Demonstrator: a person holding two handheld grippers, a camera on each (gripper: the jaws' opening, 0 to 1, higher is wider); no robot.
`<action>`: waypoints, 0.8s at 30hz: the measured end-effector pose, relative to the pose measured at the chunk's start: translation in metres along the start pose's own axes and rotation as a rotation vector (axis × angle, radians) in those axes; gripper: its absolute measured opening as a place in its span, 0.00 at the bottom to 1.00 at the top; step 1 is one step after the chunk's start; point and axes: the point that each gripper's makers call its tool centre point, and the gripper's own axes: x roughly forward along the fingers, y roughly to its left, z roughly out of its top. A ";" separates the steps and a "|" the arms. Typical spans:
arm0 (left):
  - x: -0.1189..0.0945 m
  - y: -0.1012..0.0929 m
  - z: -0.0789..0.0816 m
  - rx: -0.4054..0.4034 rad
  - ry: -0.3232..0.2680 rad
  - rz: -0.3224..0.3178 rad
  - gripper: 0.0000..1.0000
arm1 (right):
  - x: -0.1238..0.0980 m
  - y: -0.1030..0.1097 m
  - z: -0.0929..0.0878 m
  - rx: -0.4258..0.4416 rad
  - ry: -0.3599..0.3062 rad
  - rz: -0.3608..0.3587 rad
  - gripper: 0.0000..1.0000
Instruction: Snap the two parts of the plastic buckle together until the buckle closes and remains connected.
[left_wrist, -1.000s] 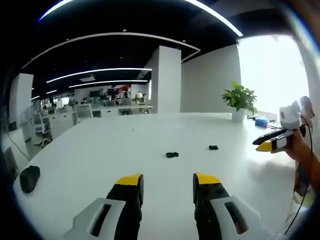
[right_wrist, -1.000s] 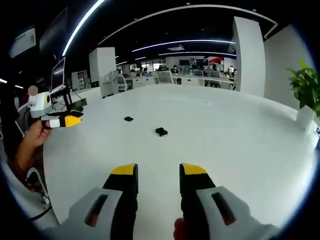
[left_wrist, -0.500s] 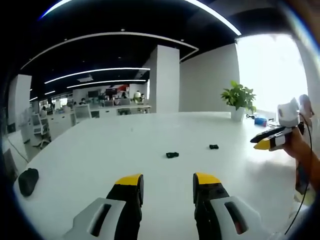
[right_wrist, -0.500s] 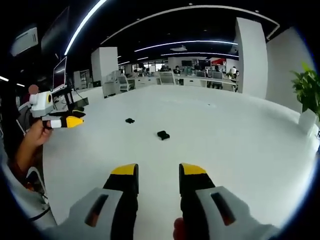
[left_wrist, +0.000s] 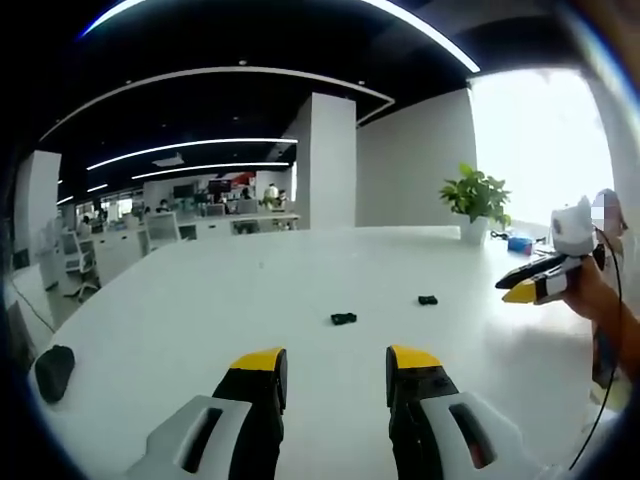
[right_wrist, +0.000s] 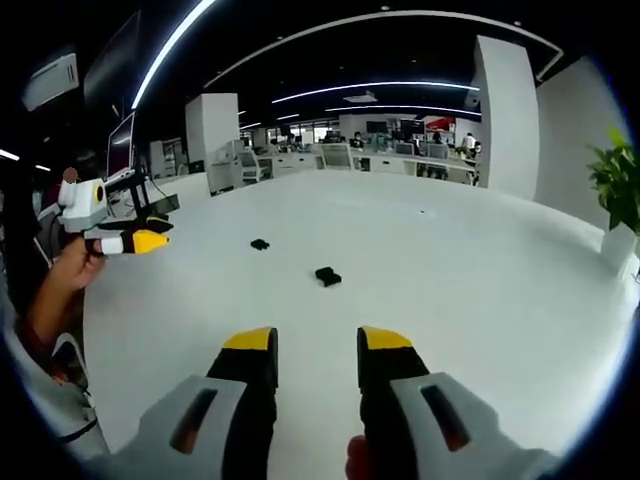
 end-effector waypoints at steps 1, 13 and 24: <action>0.000 0.000 0.000 0.004 0.001 0.000 0.40 | 0.000 0.000 0.000 -0.002 0.000 0.001 0.32; 0.001 0.000 0.005 -0.004 -0.009 -0.018 0.40 | 0.005 -0.004 0.001 -0.008 0.007 0.011 0.30; 0.010 0.001 0.003 -0.004 0.004 -0.033 0.40 | 0.011 -0.005 0.006 -0.006 0.004 0.031 0.29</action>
